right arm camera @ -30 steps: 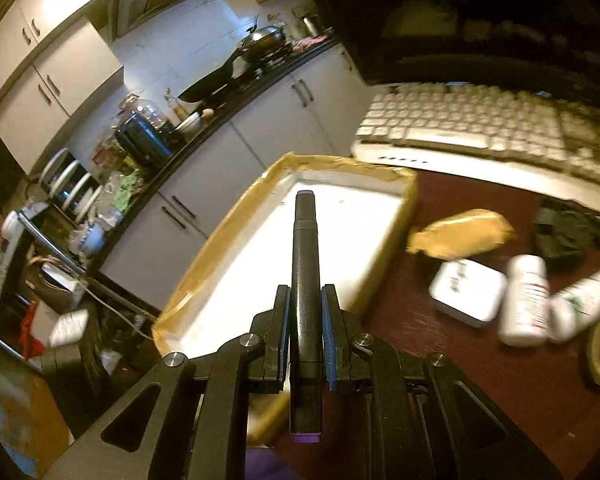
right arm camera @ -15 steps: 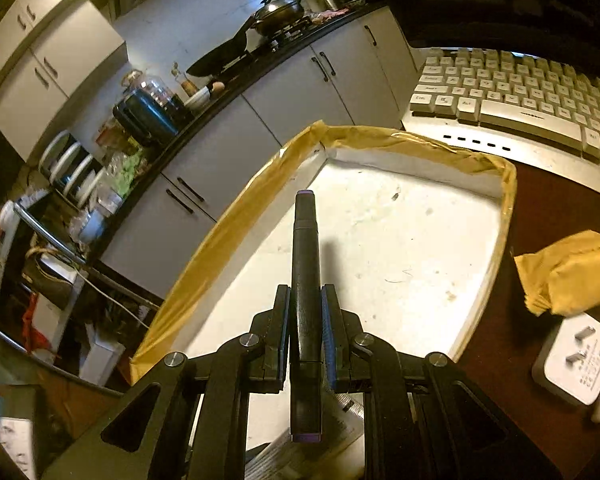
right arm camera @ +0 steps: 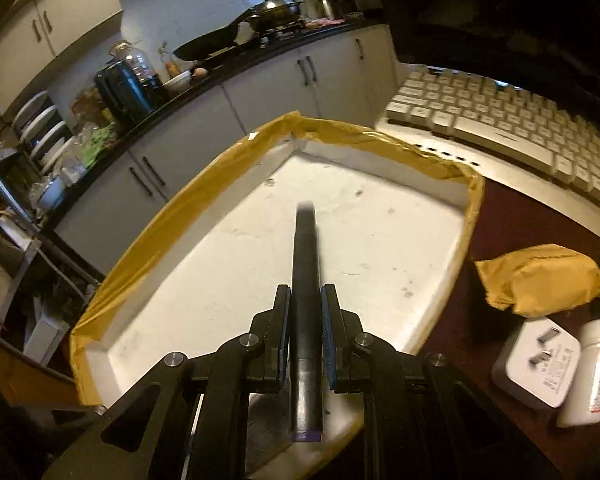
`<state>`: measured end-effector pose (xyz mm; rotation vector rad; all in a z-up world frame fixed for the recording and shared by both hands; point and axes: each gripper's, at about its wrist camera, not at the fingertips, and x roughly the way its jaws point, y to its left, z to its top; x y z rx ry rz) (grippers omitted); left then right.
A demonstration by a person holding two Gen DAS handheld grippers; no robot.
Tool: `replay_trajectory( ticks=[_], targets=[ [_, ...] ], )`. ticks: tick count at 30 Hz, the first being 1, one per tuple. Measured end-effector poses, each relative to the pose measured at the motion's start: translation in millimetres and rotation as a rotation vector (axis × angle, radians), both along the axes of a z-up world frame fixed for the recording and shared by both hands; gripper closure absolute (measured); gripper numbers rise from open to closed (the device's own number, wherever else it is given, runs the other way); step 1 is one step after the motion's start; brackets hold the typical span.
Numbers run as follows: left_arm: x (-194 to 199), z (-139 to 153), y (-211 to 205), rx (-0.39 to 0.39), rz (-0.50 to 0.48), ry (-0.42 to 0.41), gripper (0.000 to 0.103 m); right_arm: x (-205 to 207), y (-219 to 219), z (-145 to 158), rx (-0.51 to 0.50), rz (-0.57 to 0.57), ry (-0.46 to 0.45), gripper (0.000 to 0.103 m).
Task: Organize rigid objects
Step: 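Carry the tube and marker over the white tray, opening the left tool to drop the tube, then open the right tool to drop the marker in the tray while the left tool withdraws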
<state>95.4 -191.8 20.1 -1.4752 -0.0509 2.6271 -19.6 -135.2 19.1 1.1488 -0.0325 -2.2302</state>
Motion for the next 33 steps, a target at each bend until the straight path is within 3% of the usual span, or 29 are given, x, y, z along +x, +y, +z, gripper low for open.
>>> replay_trajectory(
  ticks=[2, 7, 11, 13, 16, 19, 26, 33],
  targets=[
    [-1, 1, -1, -0.011, 0.016, -0.004, 0.061, 0, 2, 0, -0.01, 0.001, -0.004, 0.09],
    [-2, 3, -8, -0.001, 0.041, -0.005, 0.054, 3, 5, 3, -0.014, -0.003, 0.01, 0.088],
    [-2, 7, -14, 0.049, 0.057, 0.002, 0.043, 5, 11, 7, -0.041, -0.018, 0.019, 0.067],
    [-3, 9, -19, 0.074, 0.065, 0.011, 0.039, 7, 14, 11, -0.051, -0.026, 0.027, 0.065],
    [7, 12, -15, 0.082, 0.079, 0.016, 0.039, 10, 21, 15, -0.072, -0.035, 0.029, 0.064],
    [4, 13, -17, 0.083, 0.094, 0.018, 0.039, 15, 31, 20, -0.098, -0.052, 0.039, 0.048],
    [5, 20, -20, 0.103, 0.133, 0.034, 0.039, 29, 58, 34, -0.147, -0.099, 0.063, 0.025],
    [4, 29, -12, 0.103, 0.138, 0.055, 0.039, 43, 83, 38, -0.155, -0.142, 0.08, 0.012]
  ],
)
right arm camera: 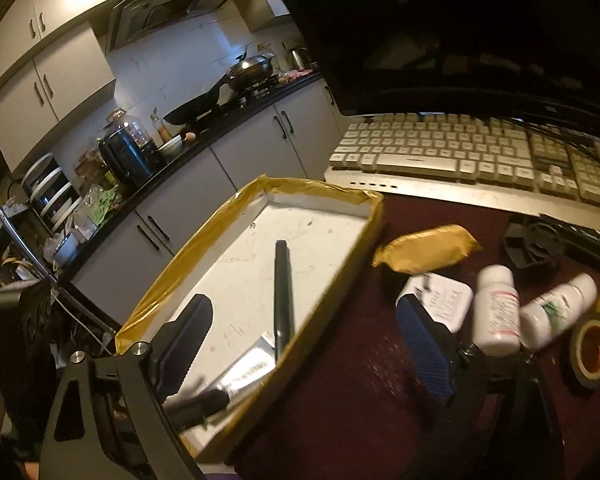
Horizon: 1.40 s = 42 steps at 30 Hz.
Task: Organize rigid objects
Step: 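Open the right tool to drop the marker in the tray while the left tool withdraws, then grasp the white pill bottle with the left tool while the right tool approaches the black tape roll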
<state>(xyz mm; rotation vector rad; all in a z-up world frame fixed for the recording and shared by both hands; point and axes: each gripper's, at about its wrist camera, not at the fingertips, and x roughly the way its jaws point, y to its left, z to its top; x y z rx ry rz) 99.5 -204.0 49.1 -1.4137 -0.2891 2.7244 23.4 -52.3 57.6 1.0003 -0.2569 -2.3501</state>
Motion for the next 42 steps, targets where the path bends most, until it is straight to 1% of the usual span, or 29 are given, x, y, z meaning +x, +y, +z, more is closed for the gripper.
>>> replay_trajectory(
  ticks=[1, 2, 3, 4, 5, 9, 12, 15, 20, 24, 28, 32, 33, 35, 39, 41, 42],
  targets=[
    [0, 2, 2, -0.002, -0.004, 0.003, 0.039, 2, 6, 0, -0.003, -0.006, -0.002, 0.011],
    [-1, 4, 5, -0.004, -0.008, 0.006, 0.037, 4, 10, 0, -0.003, -0.011, -0.001, 0.009],
    [-2, 6, 8, -0.005, -0.014, 0.009, 0.034, 7, 15, -1, -0.003, -0.019, 0.0, 0.009],
    [-1, 7, 10, -0.005, -0.02, 0.014, 0.028, 9, 22, -1, -0.003, -0.029, 0.0, 0.008],
    [-1, 10, 13, -0.004, -0.024, 0.022, 0.027, 12, 28, -2, -0.003, -0.04, 0.001, 0.007],
    [0, 18, 25, 0.0, -0.052, 0.043, 0.026, 21, 60, -8, 0.001, -0.098, -0.009, 0.006],
    [-1, 21, 34, 0.003, -0.073, 0.05, 0.027, 31, 87, -14, 0.007, -0.167, -0.018, 0.002],
    [-7, 22, 45, 0.016, -0.092, 0.048, 0.026, 37, 109, -16, 0.027, -0.234, -0.013, 0.002],
    [-15, 26, 71, 0.035, -0.144, 0.055, 0.026, 42, 130, -19, 0.051, -0.31, -0.009, 0.002],
    [-23, 28, 95, 0.015, -0.182, 0.059, 0.026, 45, 150, -27, 0.052, -0.369, -0.025, 0.002],
    [-33, 27, 117, 0.01, -0.214, 0.066, 0.027, 46, 171, -36, 0.036, -0.42, -0.059, 0.002],
    [-44, 23, 139, -0.006, -0.242, 0.084, 0.027, 49, 183, -39, 0.04, -0.449, -0.069, 0.002],
    [-47, 23, 143, -0.009, -0.239, 0.089, 0.028, 50, 185, -39, 0.042, -0.453, -0.069, 0.002],
    [-53, 23, 148, 0.001, -0.239, 0.093, 0.042, 51, 189, -40, 0.049, -0.462, -0.069, 0.002],
    [-66, 19, 159, 0.017, -0.253, 0.083, 0.051, 51, 198, -45, 0.051, -0.479, -0.079, 0.002],
    [-71, 15, 164, 0.02, -0.26, 0.074, 0.065, 50, 200, -48, 0.042, -0.484, -0.088, 0.002],
    [-74, 13, 167, 0.029, -0.263, 0.066, 0.068, 49, 202, -48, 0.039, -0.486, -0.091, 0.002]
  ],
)
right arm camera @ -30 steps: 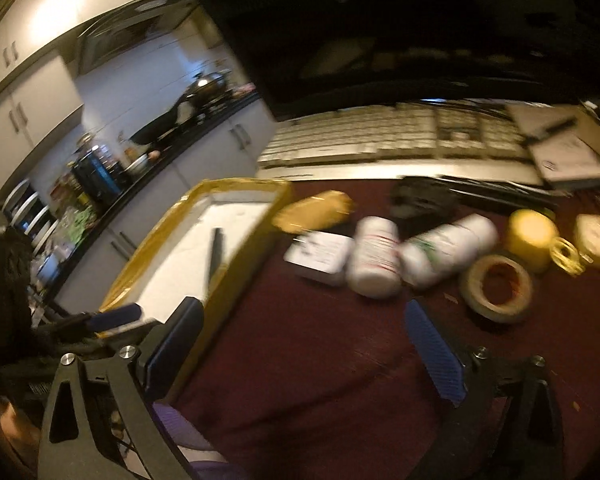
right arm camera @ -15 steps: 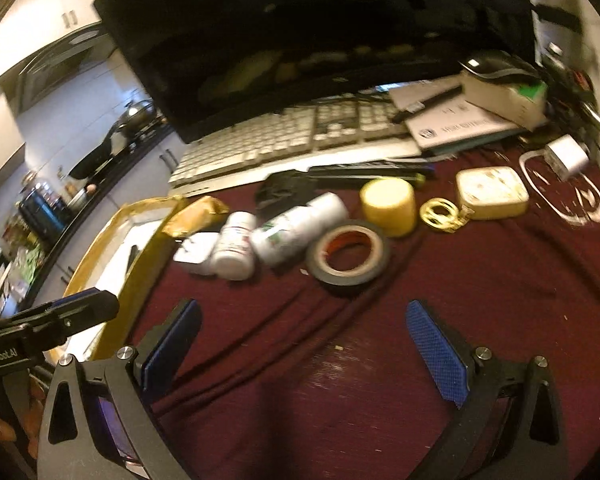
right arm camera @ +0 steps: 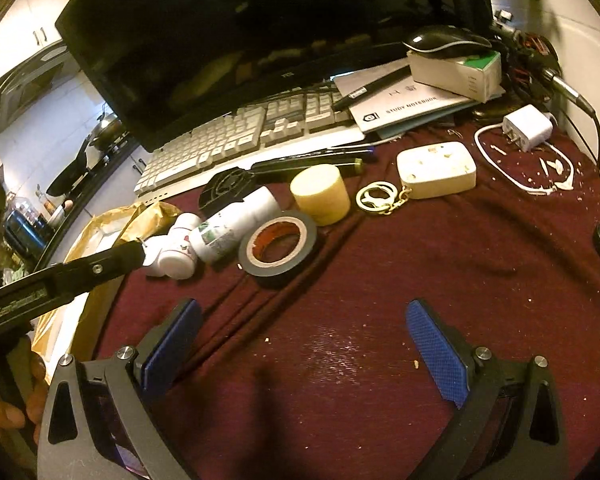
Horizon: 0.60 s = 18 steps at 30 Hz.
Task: Organize rigid objects
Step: 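Grasp the white pill bottle with the left tool while the right tool approaches the black tape roll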
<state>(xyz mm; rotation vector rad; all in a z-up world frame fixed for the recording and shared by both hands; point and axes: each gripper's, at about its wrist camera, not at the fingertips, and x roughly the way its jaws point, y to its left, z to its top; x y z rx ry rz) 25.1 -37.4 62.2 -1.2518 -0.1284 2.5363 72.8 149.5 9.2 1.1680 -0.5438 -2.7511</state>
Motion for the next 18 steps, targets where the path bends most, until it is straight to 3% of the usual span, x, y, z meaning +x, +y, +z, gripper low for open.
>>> replay_trajectory(
  ticks=[2, 11, 18],
  targets=[
    [-5, -4, 5, -0.006, 0.001, -0.001, 0.073, 0, 1, 0, -0.002, 0.0, -0.001, 0.002],
    [-32, -26, 8, -0.061, 0.06, -0.031, 0.072, -4, 2, 0, -0.005, 0.01, -0.001, 0.002],
    [-43, -26, 13, -0.098, 0.063, -0.016, 0.072, -15, -12, 3, 0.034, 0.045, 0.01, 0.002]
  ],
)
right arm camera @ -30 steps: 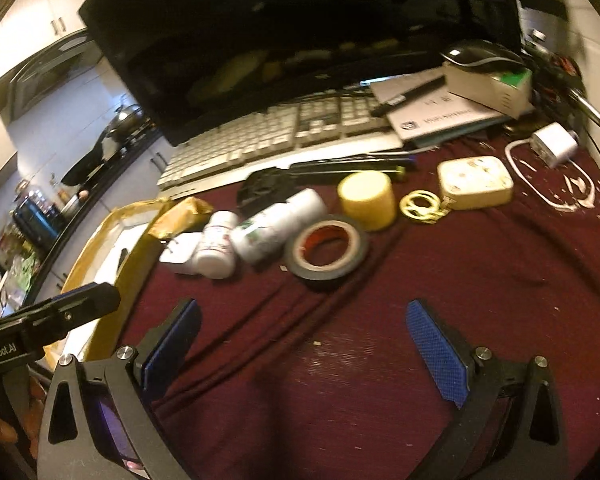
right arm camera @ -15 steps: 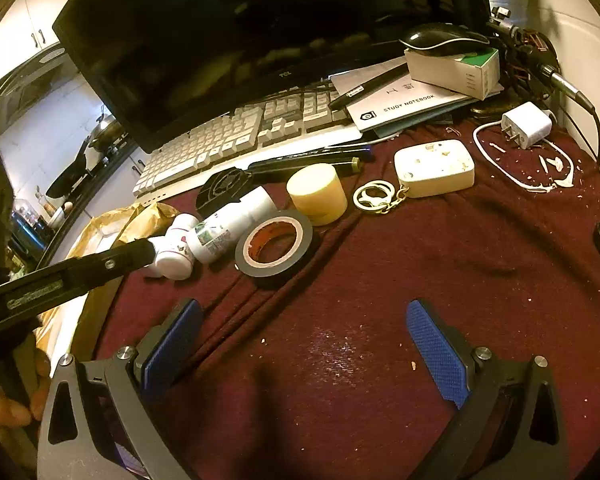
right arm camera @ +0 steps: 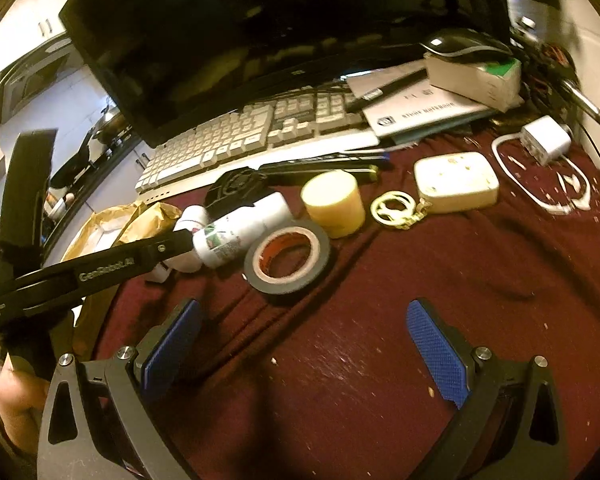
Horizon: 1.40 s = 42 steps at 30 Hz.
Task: Organize rigid objects
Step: 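Grasp the white pill bottle with the left tool while the right tool approaches the black tape roll, then grasp the black tape roll with the right tool while the left tool lifts the bottle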
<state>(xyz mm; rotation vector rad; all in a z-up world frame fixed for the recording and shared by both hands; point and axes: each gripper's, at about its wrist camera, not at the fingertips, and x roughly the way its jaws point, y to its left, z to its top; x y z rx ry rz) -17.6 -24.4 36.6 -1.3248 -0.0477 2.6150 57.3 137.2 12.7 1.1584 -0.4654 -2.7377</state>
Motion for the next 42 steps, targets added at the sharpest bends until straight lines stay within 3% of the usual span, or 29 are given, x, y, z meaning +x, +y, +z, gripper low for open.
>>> replay_trajectory(
  ticks=[4, 7, 11, 16, 19, 25, 33, 37, 42],
  targets=[
    [5, 0, -3, 0.01, -0.014, -0.007, 0.072, -11, -12, 1, 0.075, 0.032, 0.011, 0.006],
    [10, 0, -8, 0.032, -0.027, -0.023, 0.073, -22, -19, -2, 0.114, 0.058, -0.005, 0.028],
    [18, -3, -12, 0.044, -0.038, -0.037, 0.074, -38, -24, -10, 0.123, 0.076, -0.075, 0.031],
    [19, -3, -11, 0.045, -0.044, -0.039, 0.074, -50, -39, -10, 0.225, 0.091, -0.108, 0.032],
    [16, -2, -8, 0.032, -0.044, -0.029, 0.074, -53, -48, -10, 0.298, 0.079, -0.113, 0.046],
    [5, 0, -1, -0.004, -0.044, -0.022, 0.073, -42, -34, -9, 0.222, 0.067, -0.108, 0.046],
    [-13, -5, 13, -0.081, -0.044, -0.027, 0.067, -28, -20, -1, 0.194, 0.041, -0.095, 0.046],
    [-12, -7, 12, -0.088, -0.048, -0.028, 0.069, -28, -19, 1, 0.189, 0.039, -0.087, 0.046],
    [13, 6, 2, -0.03, -0.085, -0.022, 0.07, -20, -15, 4, 0.168, 0.035, -0.078, 0.046]
  ],
)
